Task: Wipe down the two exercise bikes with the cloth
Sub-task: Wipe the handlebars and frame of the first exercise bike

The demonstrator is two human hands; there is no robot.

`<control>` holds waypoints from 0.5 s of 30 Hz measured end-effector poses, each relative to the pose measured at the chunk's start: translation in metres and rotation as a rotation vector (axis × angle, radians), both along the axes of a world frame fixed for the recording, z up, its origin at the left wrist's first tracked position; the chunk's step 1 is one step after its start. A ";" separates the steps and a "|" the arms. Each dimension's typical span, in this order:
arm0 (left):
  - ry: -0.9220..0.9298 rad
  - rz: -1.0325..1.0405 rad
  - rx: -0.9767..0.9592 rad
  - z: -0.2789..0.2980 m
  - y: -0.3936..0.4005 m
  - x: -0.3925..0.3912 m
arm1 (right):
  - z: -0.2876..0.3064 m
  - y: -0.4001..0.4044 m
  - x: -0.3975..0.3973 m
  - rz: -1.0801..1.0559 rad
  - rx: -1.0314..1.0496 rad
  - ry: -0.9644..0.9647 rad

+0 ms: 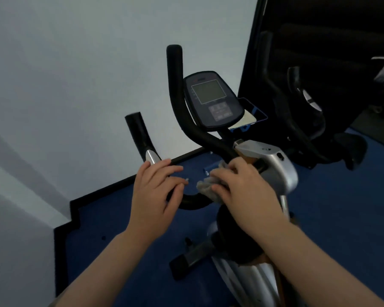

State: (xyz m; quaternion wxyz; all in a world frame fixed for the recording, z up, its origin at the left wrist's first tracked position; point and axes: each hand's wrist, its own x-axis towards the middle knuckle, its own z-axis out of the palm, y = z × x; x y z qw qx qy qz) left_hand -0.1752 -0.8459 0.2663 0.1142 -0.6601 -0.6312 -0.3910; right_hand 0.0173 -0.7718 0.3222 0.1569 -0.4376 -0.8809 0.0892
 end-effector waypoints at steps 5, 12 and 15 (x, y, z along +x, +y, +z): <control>0.090 -0.115 -0.008 0.001 0.001 -0.019 | -0.003 -0.028 -0.020 -0.055 0.109 -0.083; 0.231 -0.205 0.025 0.008 0.017 -0.048 | 0.003 -0.018 -0.031 -0.207 0.012 -0.100; 0.213 -0.209 0.024 0.002 0.019 -0.048 | 0.000 -0.026 -0.037 -0.149 -0.003 -0.065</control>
